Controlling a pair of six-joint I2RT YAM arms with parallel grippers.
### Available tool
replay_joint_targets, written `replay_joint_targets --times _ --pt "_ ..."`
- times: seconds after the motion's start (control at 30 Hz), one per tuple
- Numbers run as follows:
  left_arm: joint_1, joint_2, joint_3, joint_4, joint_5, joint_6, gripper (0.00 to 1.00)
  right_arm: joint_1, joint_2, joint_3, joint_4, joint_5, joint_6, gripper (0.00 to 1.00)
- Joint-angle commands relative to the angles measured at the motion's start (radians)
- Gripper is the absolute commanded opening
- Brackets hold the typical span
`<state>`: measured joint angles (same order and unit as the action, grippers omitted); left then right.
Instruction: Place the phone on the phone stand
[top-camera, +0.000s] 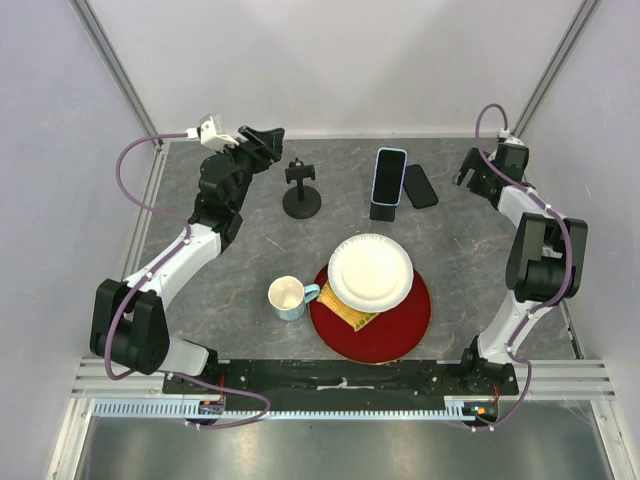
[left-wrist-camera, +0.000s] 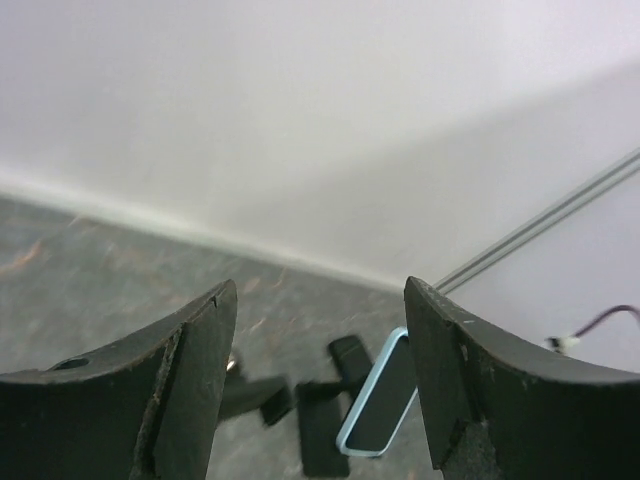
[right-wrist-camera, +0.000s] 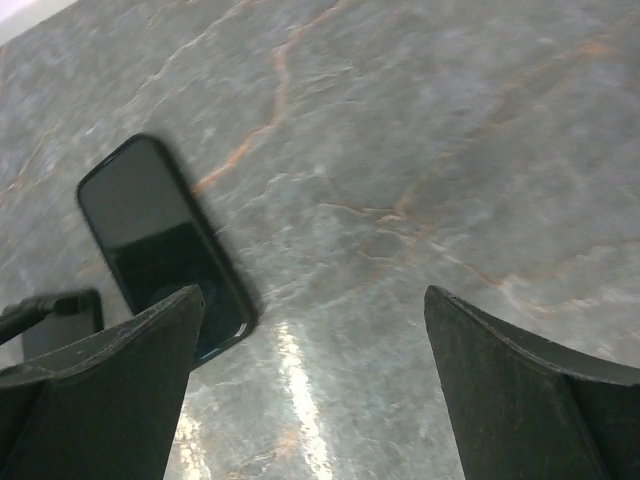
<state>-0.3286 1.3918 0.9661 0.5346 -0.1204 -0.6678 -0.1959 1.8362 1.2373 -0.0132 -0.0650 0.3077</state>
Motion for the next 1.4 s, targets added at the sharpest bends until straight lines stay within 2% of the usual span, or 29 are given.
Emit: replay_joint_targets --times 0.0,0.07,0.27,0.5,1.03,1.37 --pt "-0.009 0.064 0.123 0.180 0.028 0.069 0.75 0.019 0.078 0.146 -0.073 -0.177 -0.126 0.98" --pt "-0.010 0.070 0.120 0.217 0.039 0.076 0.75 0.044 0.104 0.178 -0.135 -0.194 -0.197 0.98" --pt "-0.009 0.043 -0.048 0.369 0.018 0.039 0.76 0.148 0.144 0.214 -0.195 -0.118 -0.370 0.98" --pt "-0.009 0.035 -0.089 0.383 0.059 0.017 0.76 0.219 0.181 0.246 -0.240 -0.110 -0.482 0.97" --pt "-0.009 0.010 -0.116 0.378 0.079 0.014 0.76 0.276 0.236 0.280 -0.261 -0.004 -0.506 0.98" --pt "-0.009 0.023 -0.110 0.381 0.097 -0.001 0.76 0.285 0.316 0.393 -0.315 0.007 -0.492 0.98"
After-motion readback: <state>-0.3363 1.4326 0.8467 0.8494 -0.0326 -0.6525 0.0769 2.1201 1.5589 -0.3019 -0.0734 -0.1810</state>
